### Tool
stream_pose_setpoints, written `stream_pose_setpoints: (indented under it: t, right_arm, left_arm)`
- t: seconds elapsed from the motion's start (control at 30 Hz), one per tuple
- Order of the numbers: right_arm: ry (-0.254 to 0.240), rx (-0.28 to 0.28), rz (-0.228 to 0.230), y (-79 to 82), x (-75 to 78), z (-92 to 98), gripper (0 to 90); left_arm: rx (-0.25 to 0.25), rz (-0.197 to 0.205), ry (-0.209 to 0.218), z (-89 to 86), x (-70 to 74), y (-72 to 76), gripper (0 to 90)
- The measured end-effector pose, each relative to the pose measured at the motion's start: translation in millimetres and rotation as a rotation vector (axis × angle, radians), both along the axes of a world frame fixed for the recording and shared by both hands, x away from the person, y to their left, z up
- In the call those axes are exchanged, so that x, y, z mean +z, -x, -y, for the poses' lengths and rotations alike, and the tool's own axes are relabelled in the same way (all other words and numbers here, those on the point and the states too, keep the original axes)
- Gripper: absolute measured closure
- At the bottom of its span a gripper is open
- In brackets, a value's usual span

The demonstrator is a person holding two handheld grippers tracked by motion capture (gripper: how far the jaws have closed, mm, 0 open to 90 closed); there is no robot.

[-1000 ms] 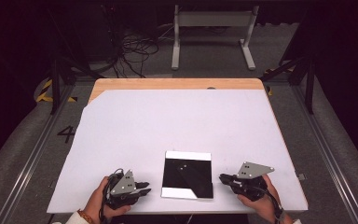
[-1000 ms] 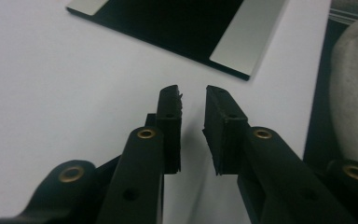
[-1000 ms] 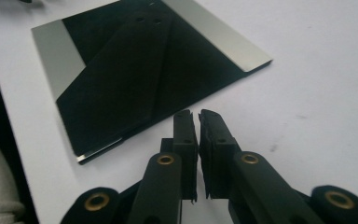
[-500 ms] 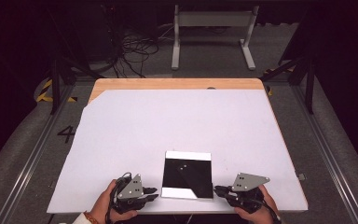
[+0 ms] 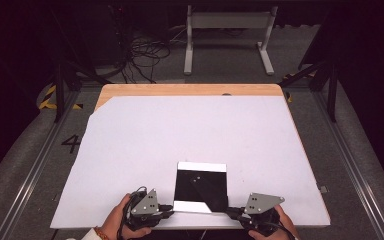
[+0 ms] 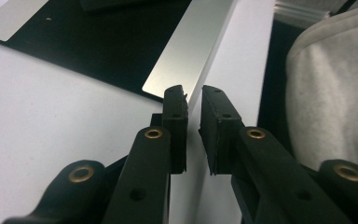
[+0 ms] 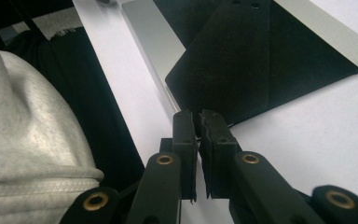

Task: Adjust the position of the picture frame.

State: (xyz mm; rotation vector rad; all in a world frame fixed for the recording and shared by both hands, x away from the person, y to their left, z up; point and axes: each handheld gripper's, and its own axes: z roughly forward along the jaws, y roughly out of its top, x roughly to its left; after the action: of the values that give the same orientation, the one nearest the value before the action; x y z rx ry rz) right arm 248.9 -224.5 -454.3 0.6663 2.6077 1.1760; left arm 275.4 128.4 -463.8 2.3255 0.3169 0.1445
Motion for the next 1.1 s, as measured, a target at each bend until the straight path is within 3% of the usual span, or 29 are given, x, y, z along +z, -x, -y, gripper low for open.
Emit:
stream_pose_setpoints:
  t: [0.3, 0.63, 1.1]
  right_arm:
    - [0.011, 0.021, 0.001, 2.1, 0.6, -1.3, 86.6]
    - [0.069, 0.042, 0.042, 5.3, -4.2, -13.7, 89.5]
    - [0.066, 0.0, 0.06, -0.2, -5.5, -15.9, 90.0]
  left_arm:
    - [0.006, 0.008, -0.013, 3.8, -2.1, -1.7, 81.1]
    - [0.012, 0.021, -0.021, 5.3, -2.1, -2.1, 82.7]
    - [0.028, 0.023, -0.017, 6.6, -1.9, -9.8, 81.3]
